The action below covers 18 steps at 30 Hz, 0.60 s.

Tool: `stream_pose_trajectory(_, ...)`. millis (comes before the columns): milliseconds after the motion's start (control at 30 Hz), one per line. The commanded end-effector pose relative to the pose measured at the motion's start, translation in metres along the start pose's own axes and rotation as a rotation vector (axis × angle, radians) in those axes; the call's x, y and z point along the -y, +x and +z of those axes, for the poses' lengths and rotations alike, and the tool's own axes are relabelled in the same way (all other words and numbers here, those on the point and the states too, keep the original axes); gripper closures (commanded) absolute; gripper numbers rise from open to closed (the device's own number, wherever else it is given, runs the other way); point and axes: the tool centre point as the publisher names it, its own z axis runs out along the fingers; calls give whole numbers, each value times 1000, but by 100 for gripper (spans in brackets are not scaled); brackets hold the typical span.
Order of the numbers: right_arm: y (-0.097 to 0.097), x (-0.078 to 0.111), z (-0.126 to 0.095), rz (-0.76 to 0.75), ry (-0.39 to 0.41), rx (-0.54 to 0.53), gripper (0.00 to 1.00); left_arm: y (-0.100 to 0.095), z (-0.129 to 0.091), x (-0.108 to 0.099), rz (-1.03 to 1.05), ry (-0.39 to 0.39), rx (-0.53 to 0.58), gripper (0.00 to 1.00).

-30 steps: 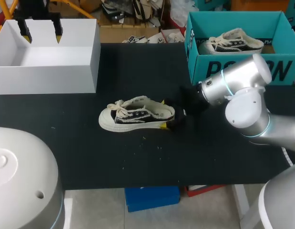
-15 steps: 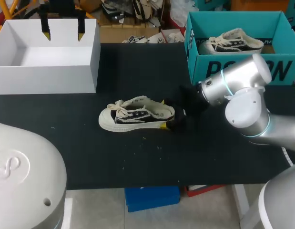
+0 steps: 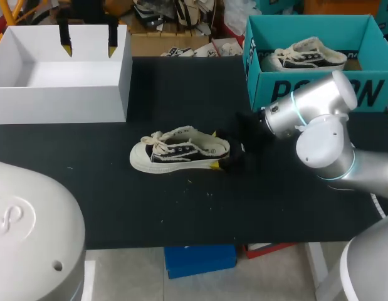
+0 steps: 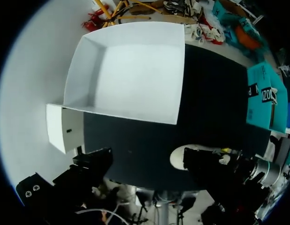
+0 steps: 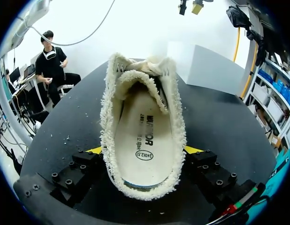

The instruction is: Take the shoe out of the shoebox, open the shoe tongue, remove and reinsert the insole, then place the shoe into the shoebox

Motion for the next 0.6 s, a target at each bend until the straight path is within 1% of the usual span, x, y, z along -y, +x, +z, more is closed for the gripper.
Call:
stream_pose_trajectory(33, 0, 0, 2, 1, 0, 1, 100, 21, -1, -16, 22, -8, -3, 0)
stream_pose_trajectory(200, 0, 0, 2, 1, 0, 1, 100, 49, 6, -44, 98, 18, 9, 0)
stream_pose_trajectory(367, 0, 0, 2, 1, 0, 1, 100, 74, 18, -67, 106, 43, 49, 0)
stream_pose_trajectory(600, 0, 0, 2, 1, 0, 1, 100, 103, 31, -98, 116, 14, 50, 0)
